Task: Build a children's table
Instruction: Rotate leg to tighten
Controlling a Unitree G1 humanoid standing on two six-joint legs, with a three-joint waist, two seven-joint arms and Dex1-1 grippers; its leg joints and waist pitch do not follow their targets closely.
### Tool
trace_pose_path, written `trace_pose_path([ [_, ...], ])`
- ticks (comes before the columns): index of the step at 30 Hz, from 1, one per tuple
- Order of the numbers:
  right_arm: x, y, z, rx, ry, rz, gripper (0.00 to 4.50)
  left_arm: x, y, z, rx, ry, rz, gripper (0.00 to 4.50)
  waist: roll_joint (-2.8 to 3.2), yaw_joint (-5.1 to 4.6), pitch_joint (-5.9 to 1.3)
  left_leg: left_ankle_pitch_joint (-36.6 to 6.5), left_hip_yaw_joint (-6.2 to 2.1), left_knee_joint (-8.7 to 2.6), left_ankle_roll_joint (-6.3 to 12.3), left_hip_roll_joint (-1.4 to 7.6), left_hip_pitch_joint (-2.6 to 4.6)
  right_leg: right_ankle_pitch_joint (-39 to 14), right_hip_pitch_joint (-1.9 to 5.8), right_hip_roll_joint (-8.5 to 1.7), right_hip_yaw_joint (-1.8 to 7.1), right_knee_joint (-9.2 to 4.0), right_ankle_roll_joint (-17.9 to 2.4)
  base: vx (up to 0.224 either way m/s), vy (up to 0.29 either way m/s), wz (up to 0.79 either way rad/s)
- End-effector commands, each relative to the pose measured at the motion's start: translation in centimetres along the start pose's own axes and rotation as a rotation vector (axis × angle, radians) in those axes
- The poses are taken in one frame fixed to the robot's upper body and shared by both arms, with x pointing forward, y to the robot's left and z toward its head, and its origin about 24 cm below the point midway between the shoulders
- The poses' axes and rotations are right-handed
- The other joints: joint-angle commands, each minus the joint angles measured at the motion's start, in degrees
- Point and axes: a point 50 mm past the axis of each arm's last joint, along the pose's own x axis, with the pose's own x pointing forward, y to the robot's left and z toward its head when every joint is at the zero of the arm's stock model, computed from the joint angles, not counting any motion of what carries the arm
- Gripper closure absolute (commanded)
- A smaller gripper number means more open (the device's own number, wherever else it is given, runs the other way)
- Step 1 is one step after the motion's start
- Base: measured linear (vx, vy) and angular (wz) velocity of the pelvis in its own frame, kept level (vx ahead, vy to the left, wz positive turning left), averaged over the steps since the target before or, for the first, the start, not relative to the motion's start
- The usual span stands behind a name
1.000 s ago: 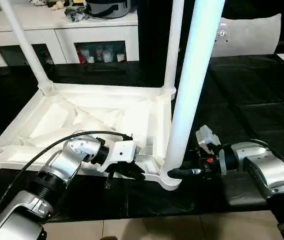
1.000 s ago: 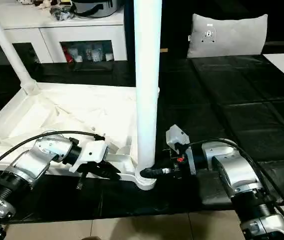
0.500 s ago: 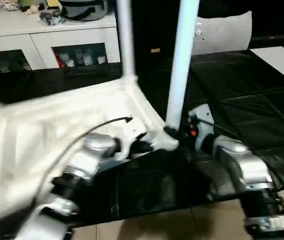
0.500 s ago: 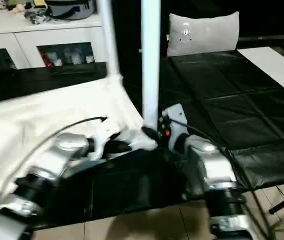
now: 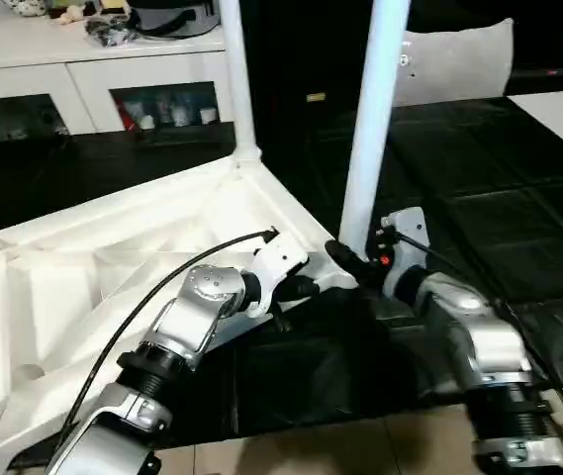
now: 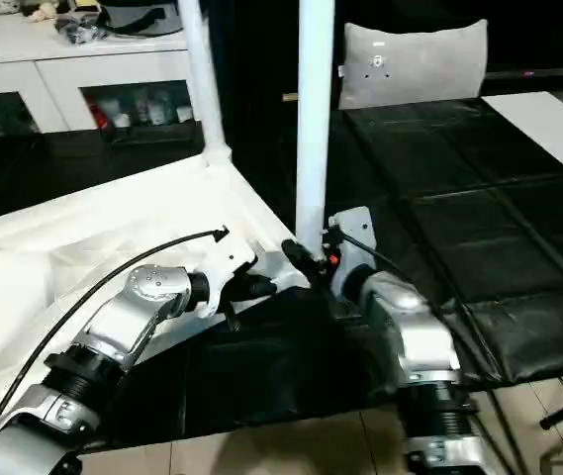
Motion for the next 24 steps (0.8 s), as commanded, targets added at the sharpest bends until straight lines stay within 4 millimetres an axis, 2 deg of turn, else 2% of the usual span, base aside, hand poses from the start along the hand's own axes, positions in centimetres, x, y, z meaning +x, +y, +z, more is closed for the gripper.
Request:
trace_pose_path([
  [1, -0.2, 0.6, 0.2, -0.047, 0.003, 0.136, 0.84, -0.3, -0.4, 0.5, 0.091, -0.012, -0.092, 4.5, -0.66, 0.36, -3.73, -8.9, -0.17, -3.27, 3.71, 1.1, -0.21, -13.3, 3.44, -3.27, 2.21, -4.24, -10.6, 0.0, 0.0, 0.0],
  [3, -0.8, 0.4, 0.4, -0.078, 0.007, 0.185, 0.58, -0.7, -0.4, 0.3, 0.123, -0.004, -0.128, 4.5, -0.72, 0.76, -3.71, -8.8, -0.1, -3.2, 4.19, 1.16, -0.26, -13.3, 3.45, -3.38, 2.27, -4.16, -10.6, 0.0, 0.0, 0.0],
  [4, -1.3, 0.0, 0.6, -0.117, 0.019, 0.218, 0.58, -1.1, -0.4, 0.1, 0.163, -0.007, -0.179, 4.5, -0.84, 0.84, -3.68, -8.9, -0.05, -3.19, 4.23, 1.16, -0.22, -13.8, 3.38, -3.34, 2.27, -4.25, -10.6, 0.0, 0.0, 0.0],
  [5, -1.3, 0.0, 0.6, -0.117, 0.019, 0.218, 0.52, -1.1, -0.4, 0.1, 0.163, -0.007, -0.179, 4.5, -0.72, 1.24, -3.76, -8.8, -0.07, -3.16, 4.18, 1.25, -0.09, -14.4, 3.32, -3.42, 2.29, -4.22, -10.4, 0.0, 0.0, 0.0],
  [6, -1.7, -0.3, 0.7, -0.161, 0.043, 0.265, 0.52, -1.6, -0.7, -0.1, 0.202, 0.0, -0.252, 4.5, -0.64, 1.52, -3.72, -8.9, -0.09, -3.22, 3.96, 1.37, 0.05, -14.3, 3.14, -3.41, 2.29, -4.15, -10.6, 0.0, 0.0, 0.0],
  [8, -2.0, -0.4, 0.6, -0.189, 0.064, 0.319, 0.52, -2.0, -0.9, -0.4, 0.231, 0.021, -0.302, 4.5, -0.61, 1.75, -3.75, -8.9, -0.06, -3.23, 3.8, 1.55, 0.08, -12.7, 3.15, -3.33, 2.34, -3.8, -11.3, 0.0, 0.0, 0.0],
  [10, -2.7, -0.3, 0.7, -0.207, 0.088, 0.437, 0.52, -2.6, -1.2, -0.9, 0.288, 0.057, -0.379, 4.5, -0.89, 2.15, -3.79, -9.7, -0.06, -3.14, 4.07, 1.68, 0.12, -12.2, 3.2, -3.35, 2.27, -3.65, -11.9, 0.0, 0.0, 0.0],
  [11, -2.9, -0.3, 0.7, -0.207, 0.094, 0.477, 0.52, -2.8, -1.2, -1.1, 0.304, 0.067, -0.407, 4.5, -0.75, 2.43, -3.77, -10.0, 0.03, -3.07, 4.34, 1.71, 0.19, -11.9, 3.07, -3.36, 2.32, -3.57, -12.2, 0.0, 0.0, 0.0],
  [13, -3.0, -0.3, 0.8, -0.206, 0.097, 0.498, 0.52, -2.9, -1.3, -1.2, 0.311, 0.071, -0.423, 4.5, -0.78, 2.47, -3.72, -9.8, 0.01, -3.11, 4.2, 1.77, 0.07, -11.6, 3.14, -3.44, 2.35, -3.41, -12.6, 0.0, 0.0, 0.0],
  [15, -3.1, -0.1, 0.7, -0.208, 0.115, 0.562, 0.52, -3.3, -1.3, -1.5, 0.334, 0.086, -0.473, 4.5, -1.06, 2.54, -3.68, -10.1, 0.0, -3.16, 3.98, 1.74, 0.07, -12.8, 3.18, -3.56, 2.32, -3.53, -12.5, 0.0, 0.0, 0.0],
  [17, -3.3, 0.3, 0.5, -0.195, 0.145, 0.661, 0.78, -3.9, -1.4, -1.8, 0.357, 0.103, -0.536, 4.5, -1.28, 2.64, -3.73, -10.0, -0.04, -3.11, 4.12, 1.7, -0.02, -13.8, 3.28, -3.61, 2.31, -3.47, -12.2, 0.0, 0.0, 0.0],
  [18, -3.4, 0.5, 0.3, -0.186, 0.162, 0.705, 0.85, -4.1, -1.5, -1.9, 0.362, 0.11, -0.559, 4.5, -1.17, 2.66, -3.74, -9.8, 0.0, -3.06, 4.33, 1.73, -0.01, -13.7, 3.2, -3.6, 2.36, -3.45, -12.2, 0.0, 0.0, 0.0],
  [19, -3.5, 0.7, 0.2, -0.176, 0.176, 0.749, 0.88, -4.3, -1.5, -1.9, 0.369, 0.116, -0.574, 4.5, -1.39, 2.66, -3.76, -9.7, 0.06, -3.02, 4.61, 1.75, -0.01, -13.4, 3.2, -3.53, 2.35, -3.45, -12.4, 0.0, 0.0, 0.0],
  [20, -3.6, 1.0, 0.1, -0.169, 0.184, 0.779, 0.88, -4.4, -1.4, -2.0, 0.375, 0.123, -0.583, 4.5, -1.31, 2.73, -3.73, -9.6, 0.02, -3.03, 4.63, 1.8, 0.02, -13.4, 3.16, -3.56, 2.35, -3.4, -12.4, 0.0, 0.0, 0.0],
  [21, -3.7, 1.1, 0.1, -0.164, 0.185, 0.793, 1.12, -4.5, -1.4, -2.1, 0.377, 0.128, -0.586, 4.5, -1.25, 2.82, -3.73, -9.6, 0.03, -3.05, 4.57, 1.83, 0.03, -13.7, 3.11, -3.58, 2.36, -3.4, -12.4, 0.0, 0.0, 0.0],
  [24, -3.7, 1.4, 0.0, -0.159, 0.19, 0.826, 1.32, -4.5, -1.2, -2.1, 0.378, 0.13, -0.583, 4.5, -1.27, 2.98, -3.72, -9.8, 0.0, -3.07, 4.01, 1.86, 0.09, -14.6, 3.07, -3.58, 2.36, -3.43, -12.2, 0.0, 0.0, 0.0],
])
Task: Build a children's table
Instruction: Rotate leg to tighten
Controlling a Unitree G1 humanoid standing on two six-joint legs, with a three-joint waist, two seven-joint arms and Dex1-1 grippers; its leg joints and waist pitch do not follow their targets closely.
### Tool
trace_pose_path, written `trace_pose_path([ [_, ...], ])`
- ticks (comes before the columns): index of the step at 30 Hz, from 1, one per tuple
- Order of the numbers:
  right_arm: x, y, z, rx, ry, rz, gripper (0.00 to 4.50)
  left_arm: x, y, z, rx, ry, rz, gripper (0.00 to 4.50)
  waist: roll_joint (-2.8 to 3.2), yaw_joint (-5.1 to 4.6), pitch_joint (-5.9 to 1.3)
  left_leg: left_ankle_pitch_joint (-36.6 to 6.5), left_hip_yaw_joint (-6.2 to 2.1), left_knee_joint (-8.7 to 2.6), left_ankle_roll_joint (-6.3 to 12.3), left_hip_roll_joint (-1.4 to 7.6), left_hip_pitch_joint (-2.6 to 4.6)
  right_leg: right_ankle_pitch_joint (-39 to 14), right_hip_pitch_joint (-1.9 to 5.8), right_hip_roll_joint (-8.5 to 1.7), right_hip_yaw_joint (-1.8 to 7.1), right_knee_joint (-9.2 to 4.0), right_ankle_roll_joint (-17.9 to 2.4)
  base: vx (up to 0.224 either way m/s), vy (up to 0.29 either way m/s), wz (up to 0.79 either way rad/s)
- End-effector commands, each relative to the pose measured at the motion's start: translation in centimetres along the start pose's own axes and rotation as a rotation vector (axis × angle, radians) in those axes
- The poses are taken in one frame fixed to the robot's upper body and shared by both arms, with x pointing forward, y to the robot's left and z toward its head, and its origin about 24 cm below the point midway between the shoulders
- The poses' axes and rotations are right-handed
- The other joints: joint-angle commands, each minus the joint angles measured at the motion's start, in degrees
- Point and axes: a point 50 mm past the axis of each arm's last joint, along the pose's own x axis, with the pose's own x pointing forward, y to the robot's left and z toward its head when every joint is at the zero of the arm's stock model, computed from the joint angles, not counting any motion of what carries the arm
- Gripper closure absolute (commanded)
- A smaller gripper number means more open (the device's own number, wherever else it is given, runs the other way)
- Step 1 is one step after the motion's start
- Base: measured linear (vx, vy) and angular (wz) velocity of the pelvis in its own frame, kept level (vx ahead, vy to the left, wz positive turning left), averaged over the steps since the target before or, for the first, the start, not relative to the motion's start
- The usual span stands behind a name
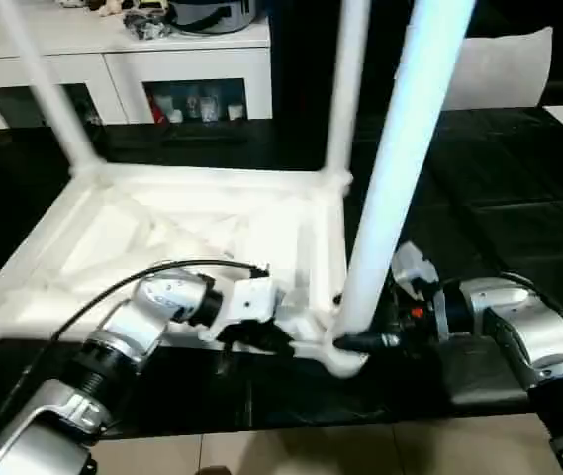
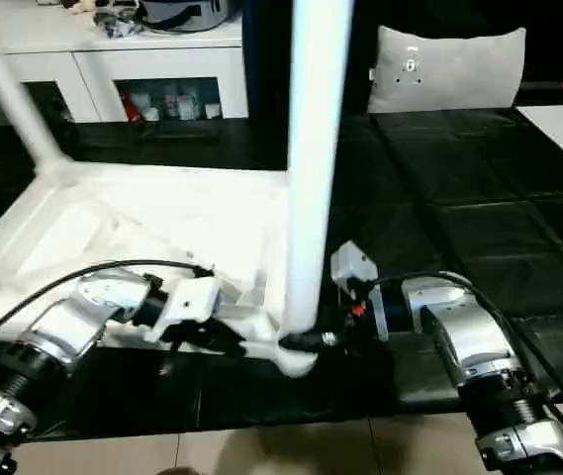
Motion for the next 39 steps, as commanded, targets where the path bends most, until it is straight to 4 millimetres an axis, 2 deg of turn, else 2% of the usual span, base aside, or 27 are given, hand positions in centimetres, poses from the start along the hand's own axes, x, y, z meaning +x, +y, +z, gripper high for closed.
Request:
trace_pose_path([
  [1, -0.1, 0.0, 0.6, -0.019, -0.003, 0.016, 1.32, 0.5, -0.4, -0.1, 0.025, 0.038, -0.074, 4.5, -0.98, -0.11, -3.81, -9.6, -0.04, -3.76, 3.57, 1.79, 0.14, -14.7, 3.12, -3.55, 2.36, -3.68, -12.1, 0.0, 0.0, 0.0],
  [2, -0.1, 0.1, 0.6, -0.017, -0.005, 0.029, 1.56, 0.5, -0.4, -0.1, 0.022, 0.035, -0.072, 4.5, -0.97, -0.11, -3.82, -9.7, -0.03, -3.75, 3.51, 1.78, 0.13, -14.7, 3.12, -3.55, 2.36, -3.68, -12.1, 0.0, 0.0, 0.0],
  [9, 0.1, 0.6, 0.3, -0.002, -0.001, 0.081, 2.16, 0.5, -0.6, -0.4, 0.009, 0.019, -0.079, 4.5, -1.05, -0.04, -3.92, -9.1, -0.03, -3.67, 3.4, 1.68, 0.1, -14.5, 3.19, -3.47, 2.34, -3.66, -11.9, 0.0, 0.0, 0.0],
  [15, 0.5, 1.2, 0.3, 0.021, -0.042, 0.095, 2.38, 0.7, -0.6, -0.4, -0.035, -0.018, -0.042, 4.5, -1.03, 0.06, -3.8, -9.6, 0.01, -3.69, 3.28, 1.65, 0.11, -15.9, 3.15, -3.5, 2.37, -3.83, -11.4, 0.0, 0.0, 0.0],
  [18, 1.6, 0.9, 0.3, 0.059, -0.094, -0.026, 2.38, 1.3, 0.2, 0.1, -0.122, -0.062, 0.085, 4.5, -0.86, 0.1, -3.68, -10.3, -0.08, -3.85, 2.69, 1.72, 0.18, -17.3, 3.06, -3.51, 2.36, -3.91, -11.1, 0.0, 0.0, 0.0],
  [20, 2.0, 0.4, 0.2, 0.062, -0.101, -0.112, 2.38, 1.5, 0.6, 0.4, -0.15, -0.078, 0.138, 4.5, -1.01, -0.41, -3.17, -12.7, -0.05, -4.11, 1.6, 1.4, 0.14, -23.0, 2.93, -3.41, 2.22, -4.52, -9.4, 0.0, 0.0, 0.0],
  [21, 2.3, -0.1, 0.0, 0.061, -0.105, -0.193, 2.38, 1.8, 0.9, 0.6, -0.178, -0.09, 0.186, 4.5, -0.8, -0.76, -3.11, -14.2, -0.15, -4.11, 0.74, 1.13, 0.46, -27.8, 2.79, -3.57, 2.08, -5.21, -7.8, 0.0, 0.0, 0.0],
  [22, 2.6, -0.4, 0.0, 0.06, -0.108, -0.246, 2.39, 1.9, 1.1, 0.7, -0.197, -0.097, 0.217, 4.5, -0.91, -0.93, -3.1, -14.3, -0.22, -4.08, 0.58, 1.02, 0.6, -29.3, 2.74, -3.61, 2.06, -5.48, -7.0, 0.0, 0.0, 0.0],
  [23, 2.6, -0.4, 0.0, 0.06, -0.108, -0.246, 2.4, 1.9, 1.1, 0.7, -0.197, -0.097, 0.217, 4.5, -1.02, -1.31, -3.04, -14.5, -0.36, -4.21, 0.41, 0.91, 0.42, -30.6, 2.88, -3.54, 2.0, -5.58, -6.0, 0.0, 0.0, 0.0],
  [24, 2.8, -0.9, -0.1, 0.072, -0.112, -0.332, 2.42, 2.2, 1.6, 0.9, -0.221, -0.104, 0.274, 4.5, -0.94, -1.82, -2.94, -15.0, -0.44, -4.36, 0.42, 0.9, 0.28, -31.9, 2.82, -3.41, 1.89, -5.74, -5.1, 0.0, 0.0, 0.0],
  [25, 3.1, -1.5, -0.2, 0.099, -0.116, -0.433, 2.44, 2.6, 2.0, 1.2, -0.259, -0.12, 0.328, 4.5, -0.84, -2.22, -3.01, -15.6, -0.51, -4.2, 0.57, 0.71, 0.43, -32.6, 2.73, -3.42, 1.74, -6.05, -4.6, 0.0, 0.0, 0.0],
  [26, 3.4, -2.4, -0.3, 0.146, -0.121, -0.596, 2.45, 3.3, 2.6, 1.8, -0.314, -0.145, 0.413, 4.5, -0.41, -2.6, -2.87, -15.6, -0.53, -4.34, 0.15, 0.79, 0.3, -32.2, 2.72, -3.32, 1.8, -5.86, -4.8, 0.0, 0.0, 0.0],
  [27, 3.5, -2.9, -0.4, 0.176, -0.121, -0.693, 2.46, 3.7, 3.0, 2.1, -0.347, -0.158, 0.461, 4.5, -0.61, -3.31, -2.9, -15.6, -0.58, -4.28, -0.57, 0.62, 0.26, -32.0, 2.66, -3.13, 1.51, -6.0, -4.9, 0.0, 0.0, 0.0],
  [28, 3.7, -3.2, -0.4, 0.204, -0.124, -0.766, 2.46, 4.1, 3.2, 2.4, -0.375, -0.165, 0.495, 4.5, -0.69, -3.56, -3.12, -15.4, -0.68, -4.21, -0.65, 0.46, 0.33, -32.1, 2.76, -3.15, 1.31, -6.03, -4.8, 0.0, 0.0, 0.0],
  [29, 3.9, -3.4, -0.4, 0.223, -0.129, -0.816, 2.46, 4.5, 3.4, 2.7, -0.393, -0.171, 0.529, 4.5, -0.14, -3.87, -3.16, -15.0, -0.78, -4.28, -0.31, 0.38, 0.28, -31.6, 2.82, -3.26, 1.4, -6.11, -4.7, 0.0, 0.0, 0.0],
  [30, 4.3, -3.5, -0.2, 0.231, -0.148, -0.852, 2.46, 4.9, 3.7, 3.1, -0.411, -0.179, 0.561, 4.5, -0.05, -4.39, -3.18, -15.1, -0.71, -4.3, 0.1, 0.39, 0.09, -29.9, 2.85, -2.98, 1.49, -6.08, -4.9, 0.0, 0.0, 0.0],
  [31, 4.5, -3.5, 0.1, 0.221, -0.168, -0.85, 2.46, 5.1, 3.8, 3.4, -0.412, -0.19, 0.569, 4.5, -0.34, -4.59, -3.41, -14.8, -0.64, -4.17, 0.71, 0.37, 0.17, -27.9, 2.84, -2.98, 1.62, -6.2, -5.4, 0.0, 0.0, 0.0],
  [32, 4.6, -3.5, 0.2, 0.213, -0.182, -0.848, 2.46, 5.2, 3.9, 3.6, -0.411, -0.196, 0.573, 4.5, -0.23, -4.58, -3.5, -14.4, -0.64, -4.17, 0.99, 0.43, 0.13, -26.6, 2.93, -3.0, 1.72, -6.03, -5.9, 0.0, 0.0, 0.0],
  [34, 4.8, -3.4, 0.5, 0.212, -0.223, -0.841, 1.81, 5.4, 3.9, 3.9, -0.413, -0.219, 0.571, 4.5, -0.48, -4.56, -3.51, -13.4, -0.45, -4.06, 2.25, 0.32, -0.06, -24.4, 2.95, -2.95, 1.88, -5.97, -6.7, 0.0, 0.0, 0.0],
  [35, 4.8, -3.3, 0.6, 0.21, -0.241, -0.825, 1.81, 5.3, 3.8, 3.8, -0.396, -0.207, 0.557, 4.5, -0.51, -4.51, -3.59, -12.5, -0.37, -3.99, 2.99, 0.22, -0.22, -23.4, 3.14, -2.91, 1.94, -5.81, -6.9, 0.0, 0.0, 0.0],
  [38, 4.8, -3.1, 0.8, 0.197, -0.263, -0.825, 1.68, 5.1, 3.5, 3.3, -0.358, -0.168, 0.543, 4.5, -0.07, -4.21, -3.79, -10.1, -0.46, -4.01, 3.61, 0.49, -0.46, -20.3, 3.34, -3.06, 1.99, -5.35, -7.7, 0.0, 0.0, 0.0],
  [39, 4.7, -3.1, 0.8, 0.184, -0.266, -0.827, 1.4, 4.9, 3.5, 3.2, -0.353, -0.162, 0.548, 4.5, -0.03, -4.21, -3.81, -9.7, -0.43, -4.0, 3.48, 0.57, -0.42, -18.8, 3.35, -3.0, 1.99, -5.21, -8.2, 0.0, 0.0, 0.0],
])
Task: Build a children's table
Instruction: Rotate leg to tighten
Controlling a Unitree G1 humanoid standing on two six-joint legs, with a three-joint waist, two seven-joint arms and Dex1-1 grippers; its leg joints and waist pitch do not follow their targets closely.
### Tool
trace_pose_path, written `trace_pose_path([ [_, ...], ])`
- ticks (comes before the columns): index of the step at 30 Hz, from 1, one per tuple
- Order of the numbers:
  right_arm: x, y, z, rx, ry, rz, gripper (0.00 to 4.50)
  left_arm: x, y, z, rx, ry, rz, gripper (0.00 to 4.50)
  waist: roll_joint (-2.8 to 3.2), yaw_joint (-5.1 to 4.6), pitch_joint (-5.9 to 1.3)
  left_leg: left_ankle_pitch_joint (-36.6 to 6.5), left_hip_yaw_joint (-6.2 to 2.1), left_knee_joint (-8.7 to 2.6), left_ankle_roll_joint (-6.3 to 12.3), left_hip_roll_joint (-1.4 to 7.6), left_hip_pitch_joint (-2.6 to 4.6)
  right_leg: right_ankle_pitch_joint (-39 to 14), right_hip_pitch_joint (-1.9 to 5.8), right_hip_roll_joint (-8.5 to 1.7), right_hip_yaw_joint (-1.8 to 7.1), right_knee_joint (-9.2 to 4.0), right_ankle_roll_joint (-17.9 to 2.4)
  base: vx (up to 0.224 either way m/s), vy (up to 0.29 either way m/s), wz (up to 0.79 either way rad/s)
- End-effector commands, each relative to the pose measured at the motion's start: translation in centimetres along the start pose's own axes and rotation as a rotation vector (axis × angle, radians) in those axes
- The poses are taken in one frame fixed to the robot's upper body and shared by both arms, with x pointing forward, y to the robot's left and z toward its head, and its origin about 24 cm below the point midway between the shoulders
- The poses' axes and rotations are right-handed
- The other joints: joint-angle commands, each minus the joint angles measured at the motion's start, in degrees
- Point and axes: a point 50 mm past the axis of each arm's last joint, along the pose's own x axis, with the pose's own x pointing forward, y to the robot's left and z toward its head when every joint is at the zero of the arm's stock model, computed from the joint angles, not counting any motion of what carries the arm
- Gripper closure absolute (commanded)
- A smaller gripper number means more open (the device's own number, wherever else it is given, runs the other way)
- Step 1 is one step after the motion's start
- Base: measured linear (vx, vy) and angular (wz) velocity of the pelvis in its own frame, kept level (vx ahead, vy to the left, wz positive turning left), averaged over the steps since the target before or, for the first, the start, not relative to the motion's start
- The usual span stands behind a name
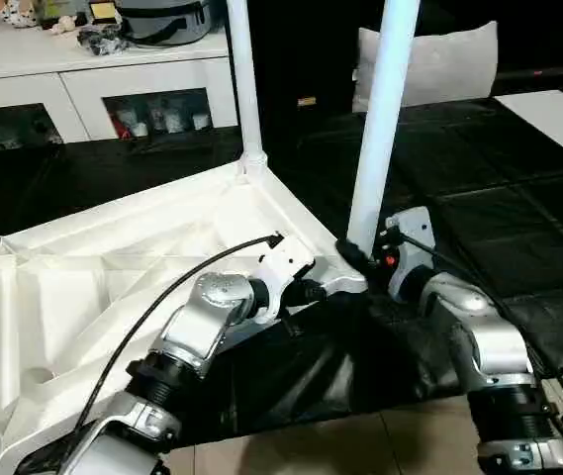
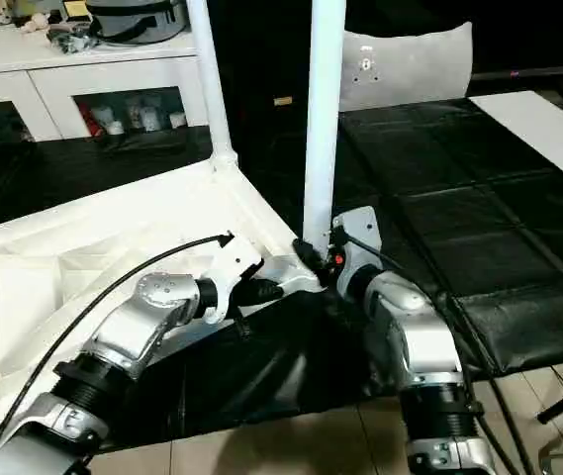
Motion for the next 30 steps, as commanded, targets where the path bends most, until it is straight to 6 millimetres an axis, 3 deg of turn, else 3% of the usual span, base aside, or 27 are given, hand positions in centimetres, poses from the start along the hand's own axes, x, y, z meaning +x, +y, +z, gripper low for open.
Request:
trace_pose_path([
  [1, 0.6, 1.9, -0.3, 0.012, -0.006, 0.108, 1.4, 0.1, -0.3, 1.2, 0.065, -0.045, -0.02, 4.5, -0.82, 0.6, -3.38, -9.8, -0.28, -3.45, 3.5, 0.82, -0.77, -18.1, 3.18, -3.04, 1.95, -4.94, -8.8, 0.0, 0.0, 0.0],
  [8, -0.8, 0.8, 0.2, -0.091, -0.003, 0.222, 0.79, -1.3, 1.0, 0.3, 0.146, -0.002, -0.041, 4.5, -0.87, 0.68, -3.25, -11.5, -0.24, -3.53, 3.57, 0.97, -0.65, -18.2, 3.21, -3.11, 2.03, -4.93, -9.4, 0.0, 0.0, 0.0],
  [14, -2.6, -0.6, 0.9, -0.184, 0.029, 0.365, 0.29, -2.8, 1.9, -0.5, 0.221, 0.057, -0.115, 4.5, -1.06, 1.56, -3.37, -10.3, -0.13, -3.35, 4.36, 1.24, -0.53, -16.5, 3.2, -3.24, 2.2, -4.54, -10.1, 0.0, 0.0, 0.0],
  [15, -3.1, -1.0, 1.0, -0.218, 0.057, 0.415, 0.19, -3.4, 1.8, -0.8, 0.27, 0.07, -0.187, 4.5, -1.58, 1.62, -3.37, -10.1, -0.07, -3.35, 4.51, 1.21, -0.59, -16.4, 3.23, -3.21, 2.14, -4.56, -10.1, 0.0, 0.0, 0.0],
  [16, -3.2, -1.0, 1.0, -0.225, 0.062, 0.428, 0.08, -3.5, 1.7, -0.9, 0.279, 0.072, -0.2, 4.5, -1.25, 1.78, -3.4, -9.8, -0.17, -3.38, 4.43, 1.29, -0.57, -16.4, 3.21, -3.3, 2.18, -4.34, -10.2, 0.0, 0.0, 0.0],
  [20, -3.8, -0.9, 1.0, -0.285, 0.085, 0.538, 0.08, -4.4, 1.4, -1.6, 0.333, 0.114, -0.304, 4.5, -1.56, 2.07, -3.34, -10.0, -0.02, -3.33, 4.63, 1.46, -0.49, -16.2, 3.09, -3.34, 2.19, -4.31, -10.6, 0.0, 0.0, 0.0],
  [23, -4.2, -0.9, 1.0, -0.277, 0.109, 0.637, 0.08, -5.0, 1.3, -2.3, 0.384, 0.148, -0.375, 4.5, -1.57, 2.99, -3.34, -9.6, 0.1, -3.26, 4.79, 1.64, -0.29, -16.1, 2.95, -3.44, 2.29, -4.15, -11.1, 0.0, 0.0, 0.0],
  [30, -4.8, -0.7, 0.9, -0.223, 0.166, 0.778, 0.66, -5.9, 0.6, -2.5, 0.397, 0.15, -0.514, 4.5, -1.76, 4.1, -3.27, -10.3, 0.14, -3.33, 4.01, 1.92, -0.01, -16.0, 2.75, -3.52, 2.43, -3.88, -11.7, 0.0, 0.0, 0.0],
])
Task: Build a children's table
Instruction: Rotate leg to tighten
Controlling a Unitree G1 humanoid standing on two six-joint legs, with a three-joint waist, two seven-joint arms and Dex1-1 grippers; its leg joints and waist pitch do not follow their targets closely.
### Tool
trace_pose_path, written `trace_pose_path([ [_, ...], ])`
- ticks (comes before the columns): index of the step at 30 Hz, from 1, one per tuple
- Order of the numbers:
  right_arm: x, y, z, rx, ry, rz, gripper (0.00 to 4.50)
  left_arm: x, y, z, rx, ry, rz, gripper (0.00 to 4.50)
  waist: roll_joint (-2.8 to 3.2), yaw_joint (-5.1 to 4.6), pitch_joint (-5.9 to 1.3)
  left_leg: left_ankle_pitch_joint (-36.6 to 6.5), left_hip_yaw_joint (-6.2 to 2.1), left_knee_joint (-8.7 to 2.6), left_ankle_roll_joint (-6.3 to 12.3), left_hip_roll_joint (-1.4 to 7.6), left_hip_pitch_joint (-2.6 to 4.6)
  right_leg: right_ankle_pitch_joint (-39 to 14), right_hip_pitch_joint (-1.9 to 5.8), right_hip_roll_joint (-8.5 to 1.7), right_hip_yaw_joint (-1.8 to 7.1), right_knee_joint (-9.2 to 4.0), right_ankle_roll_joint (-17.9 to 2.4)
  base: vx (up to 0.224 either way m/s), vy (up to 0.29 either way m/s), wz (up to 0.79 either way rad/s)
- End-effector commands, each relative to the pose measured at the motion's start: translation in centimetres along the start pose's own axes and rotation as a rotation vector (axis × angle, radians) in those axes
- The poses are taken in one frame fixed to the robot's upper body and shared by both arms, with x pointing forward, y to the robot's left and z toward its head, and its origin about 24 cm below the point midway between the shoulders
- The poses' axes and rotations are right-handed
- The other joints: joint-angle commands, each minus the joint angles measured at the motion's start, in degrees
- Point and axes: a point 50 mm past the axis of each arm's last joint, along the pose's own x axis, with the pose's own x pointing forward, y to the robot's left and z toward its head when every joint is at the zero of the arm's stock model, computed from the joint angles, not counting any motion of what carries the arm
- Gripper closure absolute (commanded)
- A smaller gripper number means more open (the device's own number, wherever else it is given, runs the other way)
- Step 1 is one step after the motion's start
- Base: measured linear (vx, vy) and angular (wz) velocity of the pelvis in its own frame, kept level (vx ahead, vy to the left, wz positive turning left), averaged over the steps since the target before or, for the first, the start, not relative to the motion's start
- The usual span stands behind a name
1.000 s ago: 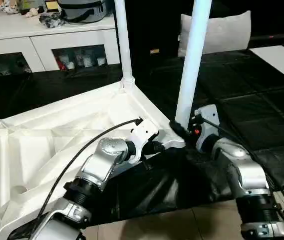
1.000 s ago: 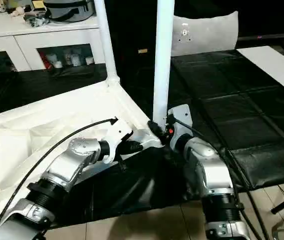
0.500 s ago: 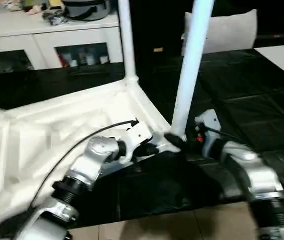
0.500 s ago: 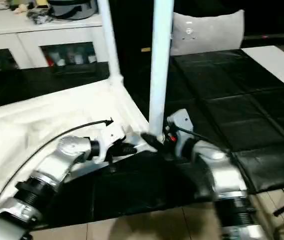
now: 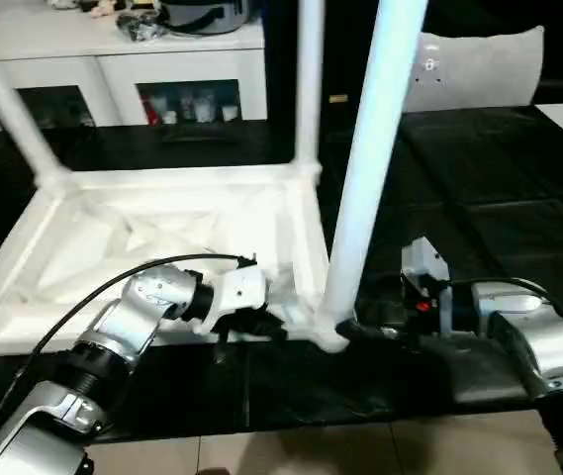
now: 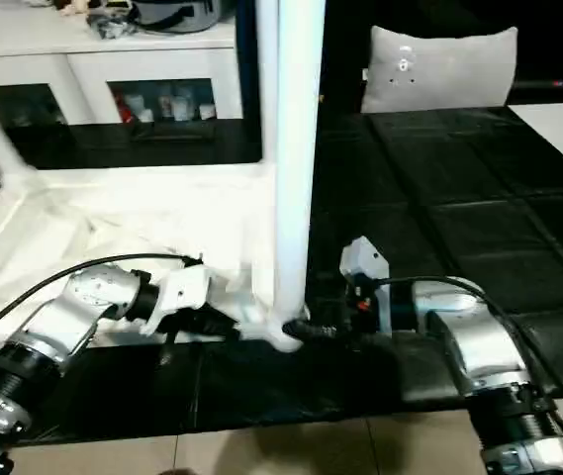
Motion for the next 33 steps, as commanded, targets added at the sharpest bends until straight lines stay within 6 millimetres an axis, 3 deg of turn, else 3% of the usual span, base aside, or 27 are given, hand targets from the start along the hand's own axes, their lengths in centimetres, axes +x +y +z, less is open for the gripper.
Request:
trace_pose_path([
  [1, 0.1, 0.0, 0.5, -0.008, -0.005, 0.035, 0.75, 0.7, -0.8, 0.0, 0.035, 0.025, -0.088, 4.5, -0.93, -0.14, -3.62, -10.4, 0.05, -3.68, 3.82, 1.86, 0.1, -16.2, 2.87, -3.48, 2.42, -3.92, -11.4, 0.0, 0.0, 0.0],
  [17, 1.3, 0.8, 0.2, 0.041, -0.009, 0.158, 2.12, 0.7, -0.8, 0.0, 0.042, 0.015, -0.12, 4.5, -1.44, 0.1, -3.65, -9.5, 0.04, -3.66, 3.48, 1.7, -0.05, -17.6, 3.03, -3.47, 2.34, -3.97, -10.5, 0.0, 0.0, 0.0],
  [24, 2.0, 1.2, 0.3, 0.064, -0.065, 0.127, 2.54, 1.0, -0.7, 0.0, -0.022, -0.006, -0.074, 4.5, -1.19, 0.1, -3.68, -9.5, 0.05, -3.68, 3.12, 1.73, -0.03, -17.4, 2.98, -3.46, 2.37, -3.97, -10.5, 0.0, 0.0, 0.0],
  [26, 2.8, 0.9, 0.3, 0.089, -0.069, 0.045, 2.57, 1.3, -0.4, 0.3, -0.062, -0.031, -0.033, 4.5, -1.09, -0.1, -3.42, -10.5, -0.02, -3.87, 2.39, 1.57, -0.1, -19.6, 2.96, -3.42, 2.26, -4.19, -9.9, 0.0, 0.0, 0.0],
  [28, 3.7, 0.1, 0.2, 0.1, -0.062, -0.113, 2.58, 1.9, -0.1, 0.8, -0.116, -0.046, 0.025, 4.5, -1.03, -0.76, -3.15, -13.2, -0.18, -4.14, 0.84, 1.38, 0.2, -25.8, 2.8, -3.5, 2.17, -4.85, -8.1, 0.0, 0.0, 0.0],
  [31, 4.0, -0.5, 0.2, 0.105, -0.062, -0.194, 2.61, 2.1, 0.0, 1.1, -0.134, -0.049, 0.048, 4.5, -0.96, -1.51, -2.99, -15.2, -0.44, -4.24, 0.33, 1.12, 0.34, -30.6, 2.62, -3.54, 1.97, -5.59, -5.9, 0.0, 0.0, 0.0],
  [33, 4.8, -2.2, -0.1, 0.169, -0.045, -0.466, 2.62, 3.1, 0.6, 2.0, -0.194, -0.086, 0.141, 4.5, -0.51, -2.16, -2.98, -15.9, -0.69, -4.42, -0.01, 1.04, 0.05, -30.8, 2.8, -3.44, 1.77, -5.59, -5.4, 0.0, 0.0, 0.0],
])
